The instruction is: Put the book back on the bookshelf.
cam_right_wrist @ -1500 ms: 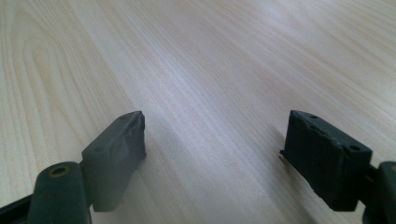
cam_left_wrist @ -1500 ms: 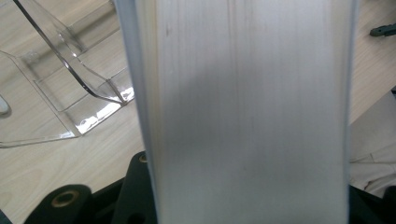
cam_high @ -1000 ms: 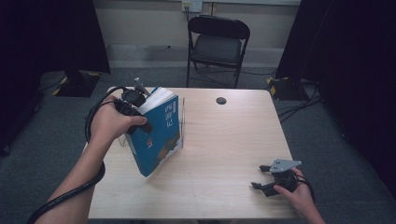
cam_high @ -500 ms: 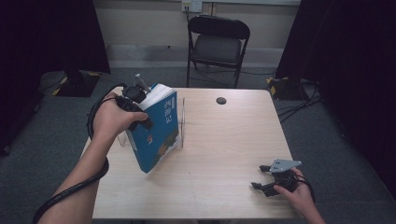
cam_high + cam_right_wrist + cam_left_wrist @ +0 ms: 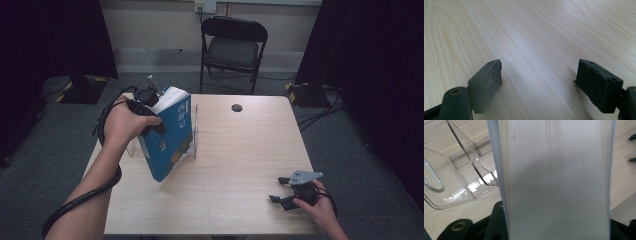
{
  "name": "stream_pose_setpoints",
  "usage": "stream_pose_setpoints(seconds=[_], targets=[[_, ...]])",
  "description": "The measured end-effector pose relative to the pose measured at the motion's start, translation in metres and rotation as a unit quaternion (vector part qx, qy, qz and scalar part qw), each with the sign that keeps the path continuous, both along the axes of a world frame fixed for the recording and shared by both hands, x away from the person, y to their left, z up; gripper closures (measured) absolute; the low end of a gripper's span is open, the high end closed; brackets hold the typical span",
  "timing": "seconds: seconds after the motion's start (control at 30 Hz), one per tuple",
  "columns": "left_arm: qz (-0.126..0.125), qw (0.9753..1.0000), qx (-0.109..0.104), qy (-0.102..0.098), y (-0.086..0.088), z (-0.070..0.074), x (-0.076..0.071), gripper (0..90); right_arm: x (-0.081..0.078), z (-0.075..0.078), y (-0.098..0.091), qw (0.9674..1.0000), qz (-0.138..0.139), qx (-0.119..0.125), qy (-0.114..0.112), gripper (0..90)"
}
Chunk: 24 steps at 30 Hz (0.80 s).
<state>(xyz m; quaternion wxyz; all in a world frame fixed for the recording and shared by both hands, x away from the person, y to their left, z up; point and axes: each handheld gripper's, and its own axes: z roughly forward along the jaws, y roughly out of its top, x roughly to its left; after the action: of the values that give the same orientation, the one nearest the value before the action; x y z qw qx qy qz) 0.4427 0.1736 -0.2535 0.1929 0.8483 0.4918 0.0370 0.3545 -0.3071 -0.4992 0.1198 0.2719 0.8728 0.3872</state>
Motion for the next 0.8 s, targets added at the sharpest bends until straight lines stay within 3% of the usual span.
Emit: stream_pose_setpoints(seconds=[0.03, 0.1, 0.43, 0.5, 0.57, 0.6, 0.8], targets=[[-0.012, 0.9999, 0.006, 0.001, 0.001, 0.000, 0.002, 61.9, 0.000, 0.000, 0.000, 1.0000, 0.000, 0.000, 0.000, 19.7], [0.003, 1.0000, 0.002, 0.004, -0.002, -0.001, 0.002, 61.9, 0.000, 0.000, 0.000, 1.0000, 0.000, 0.000, 0.000, 19.7], [0.008, 0.9999, -0.001, 0.006, -0.002, -0.005, 0.013, 61.9, 0.000, 0.000, 0.000, 1.0000, 0.000, 0.000, 0.000, 19.7], [0.025, 0.9996, -0.006, 0.005, -0.005, -0.006, 0.012, 61.9, 0.000, 0.000, 0.000, 1.0000, 0.000, 0.000, 0.000, 19.7], [0.013, 0.9999, -0.005, 0.004, -0.003, -0.007, 0.016, 61.9, 0.000, 0.000, 0.000, 1.0000, 0.000, 0.000, 0.000, 19.7], [0.033, 0.9994, -0.010, 0.005, -0.006, -0.008, 0.014, 61.9, 0.000, 0.000, 0.000, 1.0000, 0.000, 0.000, 0.000, 19.7], [0.039, 0.9992, -0.008, 0.007, -0.008, -0.009, 0.016, 61.9, 0.000, 0.000, 0.000, 1.0000, 0.000, 0.000, 0.000, 19.7]])
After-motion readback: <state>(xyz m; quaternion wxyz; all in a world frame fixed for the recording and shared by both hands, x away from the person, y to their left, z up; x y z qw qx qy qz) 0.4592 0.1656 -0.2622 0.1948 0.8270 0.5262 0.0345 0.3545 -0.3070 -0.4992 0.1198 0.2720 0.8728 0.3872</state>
